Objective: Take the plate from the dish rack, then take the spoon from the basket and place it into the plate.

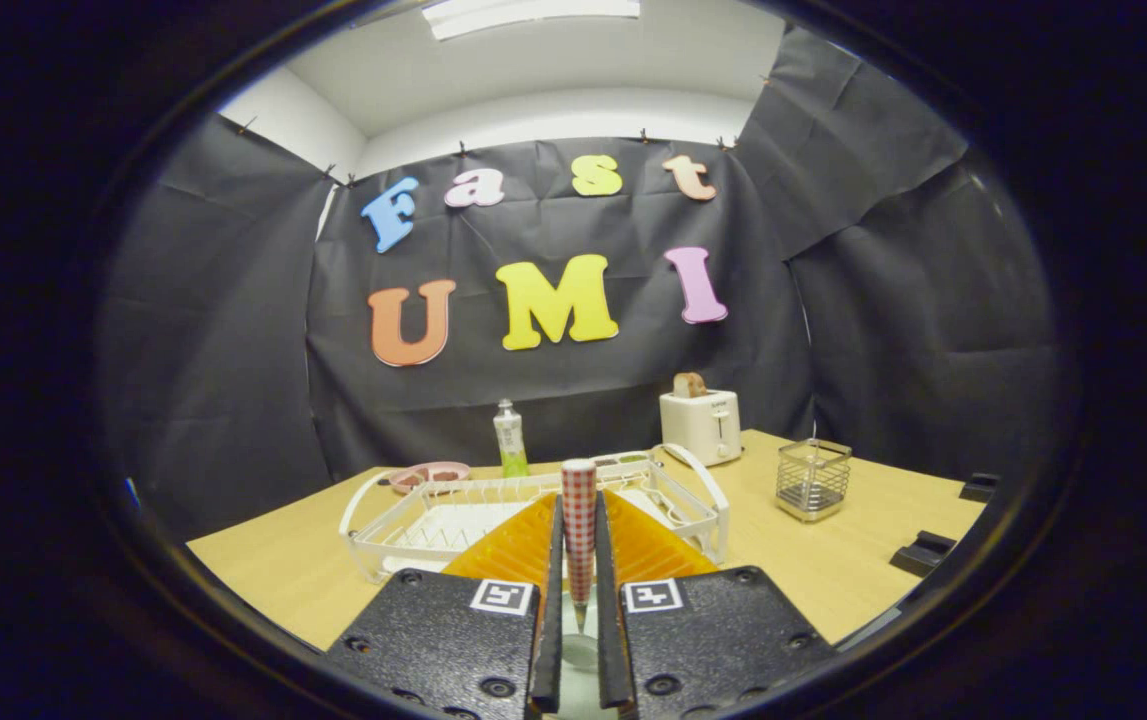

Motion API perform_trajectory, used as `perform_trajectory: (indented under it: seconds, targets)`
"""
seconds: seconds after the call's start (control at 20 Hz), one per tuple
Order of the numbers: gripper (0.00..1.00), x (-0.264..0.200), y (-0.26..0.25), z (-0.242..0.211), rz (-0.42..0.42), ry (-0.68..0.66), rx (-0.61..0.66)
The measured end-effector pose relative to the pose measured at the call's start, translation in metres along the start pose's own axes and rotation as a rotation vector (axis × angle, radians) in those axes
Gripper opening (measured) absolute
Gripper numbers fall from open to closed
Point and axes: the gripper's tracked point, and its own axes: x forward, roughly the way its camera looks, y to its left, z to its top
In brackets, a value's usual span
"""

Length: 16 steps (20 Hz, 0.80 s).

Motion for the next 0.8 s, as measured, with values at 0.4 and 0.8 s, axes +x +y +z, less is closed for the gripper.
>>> perform_trajectory:
  seconds: [0.4,0.8]
  targets:
    - [0.40,-0.008,-0.034,-0.002,-0.027,0.047,-0.109]
    - [0.86,-0.034,-0.067,0.035,-0.003,0.066,-0.070]
